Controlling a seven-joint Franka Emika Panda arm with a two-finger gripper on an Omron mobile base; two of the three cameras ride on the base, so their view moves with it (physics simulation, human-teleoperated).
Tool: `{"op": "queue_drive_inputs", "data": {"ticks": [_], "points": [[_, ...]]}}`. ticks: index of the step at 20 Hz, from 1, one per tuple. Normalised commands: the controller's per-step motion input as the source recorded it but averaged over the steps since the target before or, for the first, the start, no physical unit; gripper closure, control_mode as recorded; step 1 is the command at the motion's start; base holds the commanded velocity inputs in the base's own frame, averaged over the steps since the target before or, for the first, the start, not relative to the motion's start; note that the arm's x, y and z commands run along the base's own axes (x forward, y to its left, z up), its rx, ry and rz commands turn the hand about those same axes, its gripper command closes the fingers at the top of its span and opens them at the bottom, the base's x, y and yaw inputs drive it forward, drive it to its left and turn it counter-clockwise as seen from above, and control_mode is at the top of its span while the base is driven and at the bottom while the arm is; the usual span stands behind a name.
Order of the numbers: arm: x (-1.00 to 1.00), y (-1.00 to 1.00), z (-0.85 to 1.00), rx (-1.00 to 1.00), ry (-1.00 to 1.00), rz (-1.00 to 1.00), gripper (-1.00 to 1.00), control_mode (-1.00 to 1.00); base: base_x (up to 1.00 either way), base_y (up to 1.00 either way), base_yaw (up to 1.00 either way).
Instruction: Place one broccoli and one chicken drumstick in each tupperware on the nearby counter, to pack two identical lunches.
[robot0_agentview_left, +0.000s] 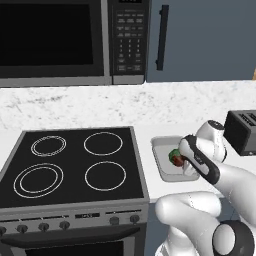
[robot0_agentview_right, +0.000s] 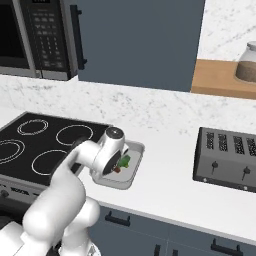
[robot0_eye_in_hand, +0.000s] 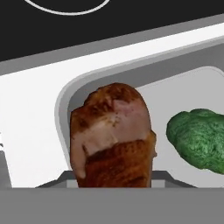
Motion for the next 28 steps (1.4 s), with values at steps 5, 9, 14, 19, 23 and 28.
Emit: {"op": "queue_drive_inputs", "data": {"ticks": [5,9,14,19,23,28], "points": [[0.25,-0.06,-0.21,0.0,0.0,0.0,1.0,-1.0,0.0,0.0,0.0],[0.28,-0.13,-0.17,0.0,0.0,0.0,1.0,-1.0,0.0,0.0,0.0],[0.31,-0.09,-0.12,0.0,0.02,0.0,1.0,-1.0,0.0,0.0,0.0],[0.38,0.0,-0.2,0.0,0.02,0.03,-1.0,-1.0,0.0,0.0,0.0],[0.34,0.0,-0.19,0.0,0.01,0.05,-1.0,-1.0,0.0,0.0,0.0],[0.11,-0.05,-0.04,0.0,0.0,0.05,-1.0,-1.0,0.0,0.0,0.0]]}}
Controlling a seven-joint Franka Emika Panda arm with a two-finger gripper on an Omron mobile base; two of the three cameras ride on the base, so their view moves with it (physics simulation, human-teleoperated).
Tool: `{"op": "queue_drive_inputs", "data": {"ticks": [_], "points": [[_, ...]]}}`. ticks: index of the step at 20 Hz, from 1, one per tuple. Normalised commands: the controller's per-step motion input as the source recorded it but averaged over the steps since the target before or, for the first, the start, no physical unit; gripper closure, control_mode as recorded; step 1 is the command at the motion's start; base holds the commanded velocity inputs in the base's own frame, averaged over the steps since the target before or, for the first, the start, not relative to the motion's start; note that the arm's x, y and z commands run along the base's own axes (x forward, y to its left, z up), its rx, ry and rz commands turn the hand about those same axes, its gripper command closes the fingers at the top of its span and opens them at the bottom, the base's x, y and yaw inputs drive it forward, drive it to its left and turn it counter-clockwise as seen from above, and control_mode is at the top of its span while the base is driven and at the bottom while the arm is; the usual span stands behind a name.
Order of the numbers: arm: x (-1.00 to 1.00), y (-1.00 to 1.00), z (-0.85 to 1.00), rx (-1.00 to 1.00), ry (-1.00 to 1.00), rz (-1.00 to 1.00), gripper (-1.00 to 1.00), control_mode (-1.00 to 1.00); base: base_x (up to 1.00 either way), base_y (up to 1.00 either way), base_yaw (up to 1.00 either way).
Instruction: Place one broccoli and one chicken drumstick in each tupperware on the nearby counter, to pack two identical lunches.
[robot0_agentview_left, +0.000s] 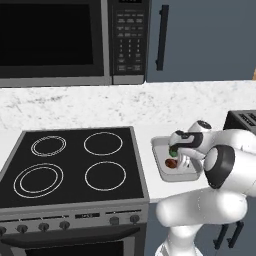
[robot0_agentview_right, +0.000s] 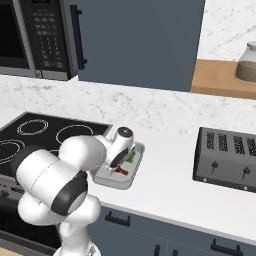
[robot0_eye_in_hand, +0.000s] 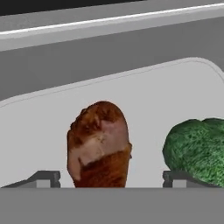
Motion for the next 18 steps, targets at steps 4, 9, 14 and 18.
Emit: {"op": "queue_drive_inputs", "data": {"ticks": [4,9,14,18], "points": [[-0.68,-0.11,0.67,0.0,-0.07,0.05,-1.0,-1.0,0.0,0.0,0.0],[-1.0,0.0,0.72,0.0,-0.06,0.03,-1.0,-1.0,0.0,0.0,0.0],[-0.86,0.29,0.39,-0.01,-0.11,-0.13,-1.0,-1.0,0.0,0.0,0.0],[-0.36,0.58,0.29,0.0,-0.26,-0.58,-1.0,-1.0,0.0,0.0,0.0]]}}
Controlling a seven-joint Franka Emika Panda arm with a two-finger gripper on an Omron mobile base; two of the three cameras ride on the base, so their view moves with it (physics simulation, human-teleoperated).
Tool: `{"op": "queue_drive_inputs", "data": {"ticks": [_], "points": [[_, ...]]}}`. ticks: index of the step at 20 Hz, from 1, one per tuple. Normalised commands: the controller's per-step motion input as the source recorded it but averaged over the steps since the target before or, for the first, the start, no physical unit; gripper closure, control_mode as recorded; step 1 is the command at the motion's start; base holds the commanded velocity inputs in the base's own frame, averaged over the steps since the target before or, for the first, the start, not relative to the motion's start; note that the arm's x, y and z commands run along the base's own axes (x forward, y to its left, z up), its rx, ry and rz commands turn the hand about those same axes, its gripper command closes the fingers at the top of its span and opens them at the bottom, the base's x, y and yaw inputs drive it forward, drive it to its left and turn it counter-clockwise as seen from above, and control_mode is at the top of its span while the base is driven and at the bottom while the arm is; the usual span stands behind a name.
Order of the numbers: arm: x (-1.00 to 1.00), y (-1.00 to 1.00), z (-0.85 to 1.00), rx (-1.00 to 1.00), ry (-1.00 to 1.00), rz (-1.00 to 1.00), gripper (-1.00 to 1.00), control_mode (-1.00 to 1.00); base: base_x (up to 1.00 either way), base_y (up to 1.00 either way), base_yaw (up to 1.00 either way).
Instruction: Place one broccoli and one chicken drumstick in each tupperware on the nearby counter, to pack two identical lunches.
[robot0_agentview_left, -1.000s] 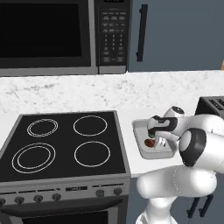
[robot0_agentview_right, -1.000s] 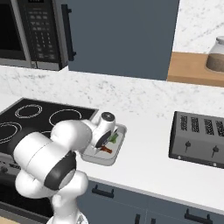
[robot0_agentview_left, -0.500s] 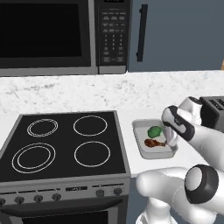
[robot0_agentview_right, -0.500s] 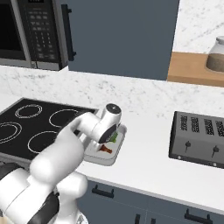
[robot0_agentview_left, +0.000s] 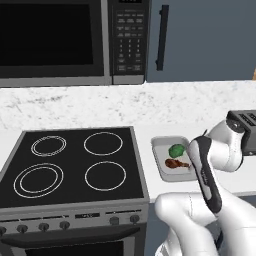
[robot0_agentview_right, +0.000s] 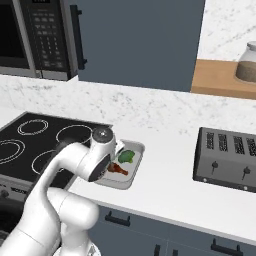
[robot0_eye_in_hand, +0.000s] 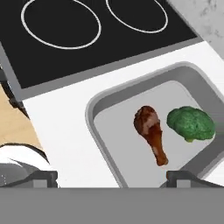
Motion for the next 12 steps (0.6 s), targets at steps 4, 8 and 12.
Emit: {"op": "queue_drive_inputs", "data": {"ticks": [4,8,12], "points": [[-0.07,0.67,0.23,0.0,-0.23,-0.68,-1.0,-1.0,0.0,0.0,0.0],[0.0,0.46,0.37,0.02,-0.12,-0.55,-1.0,-1.0,0.0,0.0,0.0],[-0.18,0.02,0.31,0.14,-0.04,-0.4,-1.0,-1.0,0.0,0.0,0.0]]}}
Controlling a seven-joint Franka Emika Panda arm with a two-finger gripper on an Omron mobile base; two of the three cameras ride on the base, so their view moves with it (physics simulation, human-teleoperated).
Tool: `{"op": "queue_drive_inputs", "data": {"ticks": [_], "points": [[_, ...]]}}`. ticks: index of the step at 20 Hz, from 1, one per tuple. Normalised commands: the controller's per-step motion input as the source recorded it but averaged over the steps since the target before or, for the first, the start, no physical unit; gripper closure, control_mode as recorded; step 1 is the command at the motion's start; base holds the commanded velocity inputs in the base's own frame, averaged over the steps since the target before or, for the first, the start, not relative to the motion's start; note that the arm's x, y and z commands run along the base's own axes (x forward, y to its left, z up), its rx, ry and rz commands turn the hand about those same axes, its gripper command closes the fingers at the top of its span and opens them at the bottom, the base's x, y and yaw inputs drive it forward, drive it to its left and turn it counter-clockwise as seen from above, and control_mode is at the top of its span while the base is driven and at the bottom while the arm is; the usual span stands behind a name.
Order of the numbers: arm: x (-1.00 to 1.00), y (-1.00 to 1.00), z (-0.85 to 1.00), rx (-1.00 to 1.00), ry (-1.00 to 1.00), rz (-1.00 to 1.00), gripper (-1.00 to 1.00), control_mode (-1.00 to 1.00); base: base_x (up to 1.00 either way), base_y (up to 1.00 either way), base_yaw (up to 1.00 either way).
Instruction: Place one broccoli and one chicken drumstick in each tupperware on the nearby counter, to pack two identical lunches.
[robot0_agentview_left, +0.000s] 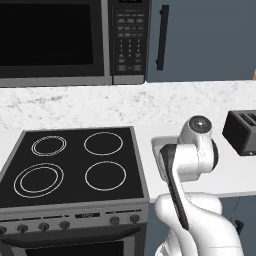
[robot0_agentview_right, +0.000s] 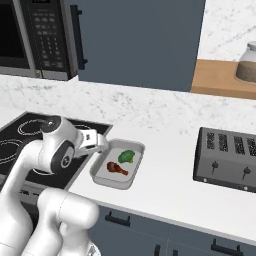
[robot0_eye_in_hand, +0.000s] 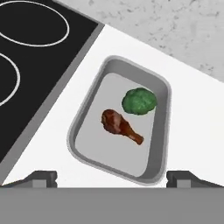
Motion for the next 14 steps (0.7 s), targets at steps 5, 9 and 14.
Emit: {"op": "queue_drive_inputs", "data": {"ticks": [5,9,14], "points": [[-0.27,-0.05,0.06,0.27,-0.03,-0.36,-1.0,-1.0,0.0,0.0,0.0],[-0.4,-0.18,0.12,0.48,0.0,-0.21,-1.0,-1.0,0.0,0.0,0.0],[-0.69,0.03,0.0,0.29,-0.15,-0.12,-1.0,-1.0,0.0,0.0,0.0]]}}
